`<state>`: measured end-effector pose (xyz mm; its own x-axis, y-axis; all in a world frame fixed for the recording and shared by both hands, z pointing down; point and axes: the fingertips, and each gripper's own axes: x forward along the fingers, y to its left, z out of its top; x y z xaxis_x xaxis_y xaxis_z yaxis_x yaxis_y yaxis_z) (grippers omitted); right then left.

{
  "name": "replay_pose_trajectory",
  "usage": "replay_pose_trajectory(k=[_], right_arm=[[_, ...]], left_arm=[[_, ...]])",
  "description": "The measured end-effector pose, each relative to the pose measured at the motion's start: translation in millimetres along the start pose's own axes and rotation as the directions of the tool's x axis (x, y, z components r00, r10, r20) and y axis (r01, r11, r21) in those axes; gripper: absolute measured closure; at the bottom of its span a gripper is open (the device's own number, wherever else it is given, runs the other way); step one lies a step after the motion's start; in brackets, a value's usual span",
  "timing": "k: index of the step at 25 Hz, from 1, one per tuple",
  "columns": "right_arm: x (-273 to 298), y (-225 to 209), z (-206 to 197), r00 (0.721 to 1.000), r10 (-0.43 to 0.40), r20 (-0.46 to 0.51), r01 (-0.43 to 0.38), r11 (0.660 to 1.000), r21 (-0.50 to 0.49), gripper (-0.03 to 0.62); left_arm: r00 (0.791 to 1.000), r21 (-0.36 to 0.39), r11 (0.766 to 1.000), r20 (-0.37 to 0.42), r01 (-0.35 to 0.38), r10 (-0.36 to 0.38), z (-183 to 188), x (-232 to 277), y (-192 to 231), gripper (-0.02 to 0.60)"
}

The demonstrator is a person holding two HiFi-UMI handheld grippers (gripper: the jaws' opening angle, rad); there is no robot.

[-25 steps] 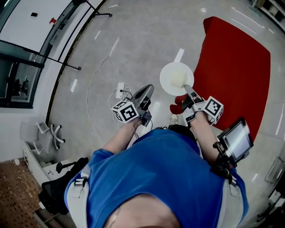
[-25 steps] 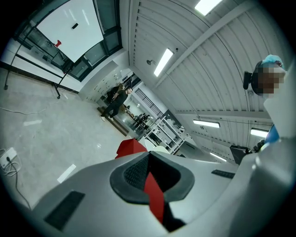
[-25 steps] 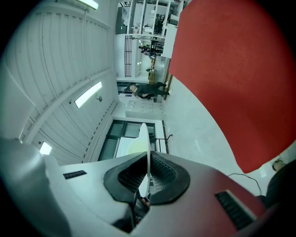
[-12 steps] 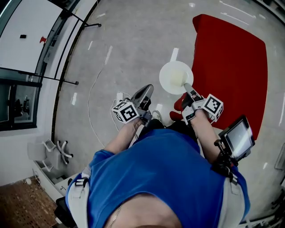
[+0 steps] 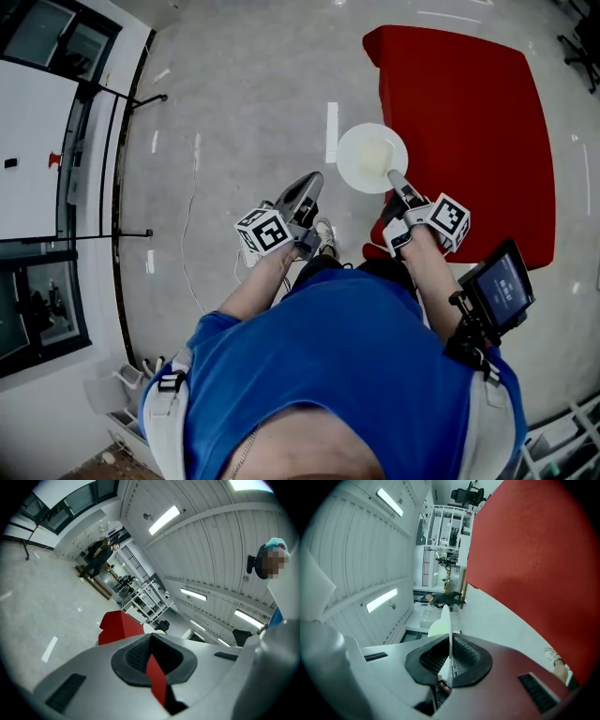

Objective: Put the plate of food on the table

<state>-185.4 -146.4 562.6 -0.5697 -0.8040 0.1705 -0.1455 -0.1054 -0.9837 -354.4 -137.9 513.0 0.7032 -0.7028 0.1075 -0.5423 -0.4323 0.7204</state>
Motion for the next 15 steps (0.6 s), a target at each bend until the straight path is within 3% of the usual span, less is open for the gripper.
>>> replay_pose_trajectory(k=[4,9,15], right_arm=[[31.7,-5.4,-13.5,0.995,-0.011,0.103,0.009,1.0,0.019,0.582],[59.2,14.2,-17.8,0.979,-0.029,0.2,0.022,0.999,0.033,0.582],[71.2,22.9,-9.4,0.958,-0.039,0.285,0.03,0.999,0.038,0.582]], left_arm=[[0.996,0.009,0.998,-0.065,0.067,-0.066,27.7,3.8,39.2,0.574],[0.983,0.001,0.99,-0.117,0.139,-0.138,68.6,12.6,58.4,0.574],[0.966,-0.009,0.981,-0.172,0.193,-0.192,83.9,26.6,73.3,0.574]])
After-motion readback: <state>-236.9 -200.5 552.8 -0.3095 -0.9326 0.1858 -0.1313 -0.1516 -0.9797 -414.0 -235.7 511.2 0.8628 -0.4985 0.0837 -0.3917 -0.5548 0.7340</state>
